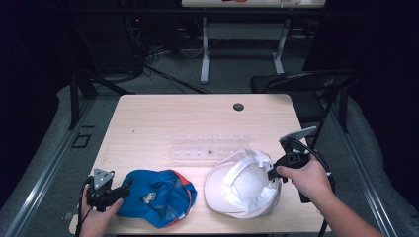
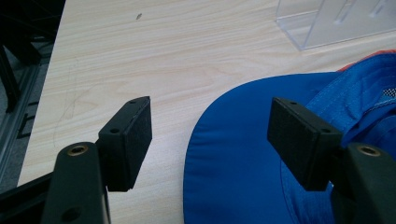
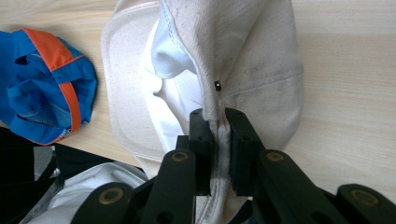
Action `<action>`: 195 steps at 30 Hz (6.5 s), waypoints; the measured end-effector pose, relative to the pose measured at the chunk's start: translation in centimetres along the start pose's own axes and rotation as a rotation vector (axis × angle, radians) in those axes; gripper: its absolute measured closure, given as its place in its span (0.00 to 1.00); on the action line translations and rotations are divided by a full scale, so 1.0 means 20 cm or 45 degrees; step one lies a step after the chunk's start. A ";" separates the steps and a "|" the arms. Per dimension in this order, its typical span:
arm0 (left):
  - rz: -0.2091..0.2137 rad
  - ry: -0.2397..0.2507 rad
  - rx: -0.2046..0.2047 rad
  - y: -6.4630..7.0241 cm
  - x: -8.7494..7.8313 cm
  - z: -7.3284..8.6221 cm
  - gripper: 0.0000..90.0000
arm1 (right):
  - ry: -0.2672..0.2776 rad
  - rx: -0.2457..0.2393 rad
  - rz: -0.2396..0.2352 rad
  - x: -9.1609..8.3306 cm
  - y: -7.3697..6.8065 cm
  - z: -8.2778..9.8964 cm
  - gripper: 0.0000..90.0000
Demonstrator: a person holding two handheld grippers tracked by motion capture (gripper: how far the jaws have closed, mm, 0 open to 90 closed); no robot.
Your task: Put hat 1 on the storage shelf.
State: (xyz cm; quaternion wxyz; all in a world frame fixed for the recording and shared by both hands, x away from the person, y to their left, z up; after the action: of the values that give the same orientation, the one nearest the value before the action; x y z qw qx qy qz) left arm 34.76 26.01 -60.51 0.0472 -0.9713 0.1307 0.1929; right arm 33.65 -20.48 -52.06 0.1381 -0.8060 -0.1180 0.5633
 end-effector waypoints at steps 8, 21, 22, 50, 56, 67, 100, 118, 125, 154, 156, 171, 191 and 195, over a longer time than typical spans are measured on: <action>-0.002 0.002 0.001 -0.01 0.00 0.00 0.35 | -0.003 -0.062 0.049 -0.09 -0.10 -0.08 0.91; -0.001 -0.005 0.006 0.00 0.00 0.00 0.35 | -0.016 -0.057 0.018 -0.23 -0.27 -0.15 0.91; -0.002 -0.004 0.007 0.00 0.00 0.00 0.35 | -0.018 -0.047 0.011 -0.24 -0.28 -0.15 0.91; 0.001 0.049 0.078 0.05 -0.01 -0.03 0.37 | 0.003 0.254 -0.570 -0.33 -0.42 -0.23 0.91; 0.002 0.058 0.094 0.05 -0.01 -0.04 0.40 | 0.078 0.269 -0.669 -0.40 -0.48 -0.30 0.91; 0.017 0.072 0.106 0.08 -0.02 -0.05 0.45 | 0.144 0.278 -0.799 -0.45 -0.61 -0.43 0.91; 0.341 0.194 0.169 0.76 0.04 -0.43 0.52 | 0.206 0.265 -0.812 -0.33 -0.91 -0.65 0.91; 0.426 0.149 0.282 1.05 0.14 -0.45 0.45 | 0.252 0.276 -0.830 -0.33 -0.99 -0.74 0.91; 0.355 0.157 0.295 1.07 0.22 -0.48 0.47 | 0.250 0.272 -0.835 -0.32 -1.01 -0.74 0.91; 0.494 0.110 0.119 0.75 0.33 -0.54 0.85 | 0.237 0.214 -0.848 -0.19 -1.15 -0.70 0.91; 0.509 0.104 0.105 0.76 0.34 -0.52 0.85 | 0.242 0.213 -0.848 -0.18 -1.15 -0.70 0.91; 0.505 0.095 0.041 0.73 0.39 -0.45 0.85 | 0.204 0.212 -0.819 -0.07 -1.14 -0.69 0.91; 0.578 0.103 -0.024 0.76 0.41 -0.44 0.86 | 0.201 0.193 -0.795 -0.07 -1.12 -0.68 0.91; 0.511 0.077 -0.018 0.73 0.40 -0.41 0.87 | 0.193 0.199 -0.803 -0.05 -1.14 -0.67 0.91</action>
State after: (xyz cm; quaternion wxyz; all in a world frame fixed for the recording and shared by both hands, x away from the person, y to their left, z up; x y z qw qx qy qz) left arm 40.91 8.99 -56.70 -0.0031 -0.9315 0.3216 0.1702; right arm 45.22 -0.71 -38.74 0.3756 -0.7562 -0.3076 0.4387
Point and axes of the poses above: each handheld gripper's, and its own axes: x roughly forward along the jaws, z roughly out of its underside, y roughly to its right, the point moved 10 cm from there along x, roughly forward along the jaws, and after that the axes turned 14 degrees about y, right-handed, at the moved point
